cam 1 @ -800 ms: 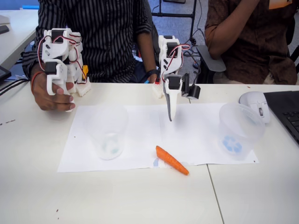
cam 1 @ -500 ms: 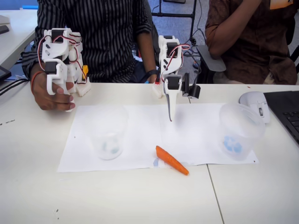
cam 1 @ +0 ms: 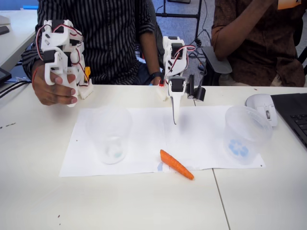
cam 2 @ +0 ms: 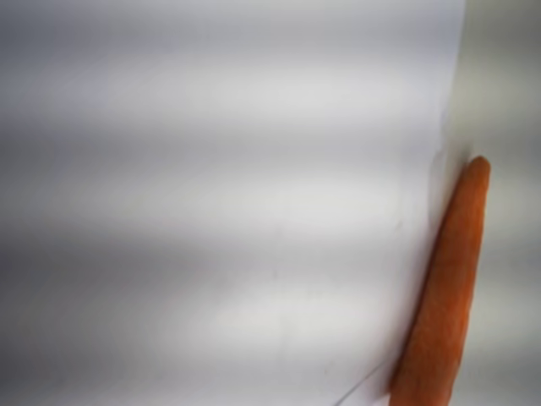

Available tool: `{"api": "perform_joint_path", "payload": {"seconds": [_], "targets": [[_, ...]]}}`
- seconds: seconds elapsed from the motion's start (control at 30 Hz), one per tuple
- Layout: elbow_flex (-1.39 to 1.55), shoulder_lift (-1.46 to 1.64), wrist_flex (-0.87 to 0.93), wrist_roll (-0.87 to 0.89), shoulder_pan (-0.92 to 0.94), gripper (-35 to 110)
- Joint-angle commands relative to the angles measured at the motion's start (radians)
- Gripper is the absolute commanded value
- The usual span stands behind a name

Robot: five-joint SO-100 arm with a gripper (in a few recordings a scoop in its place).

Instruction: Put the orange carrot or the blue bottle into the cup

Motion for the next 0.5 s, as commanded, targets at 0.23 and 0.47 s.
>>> {"api": "perform_joint_path", "payload": {"seconds": [0.23,0.47], "targets": [[-0.255,0.02,0.028,0.08,0.002,14],[-0.453,-0.305,0.028,0.086,0.006,14]]}}
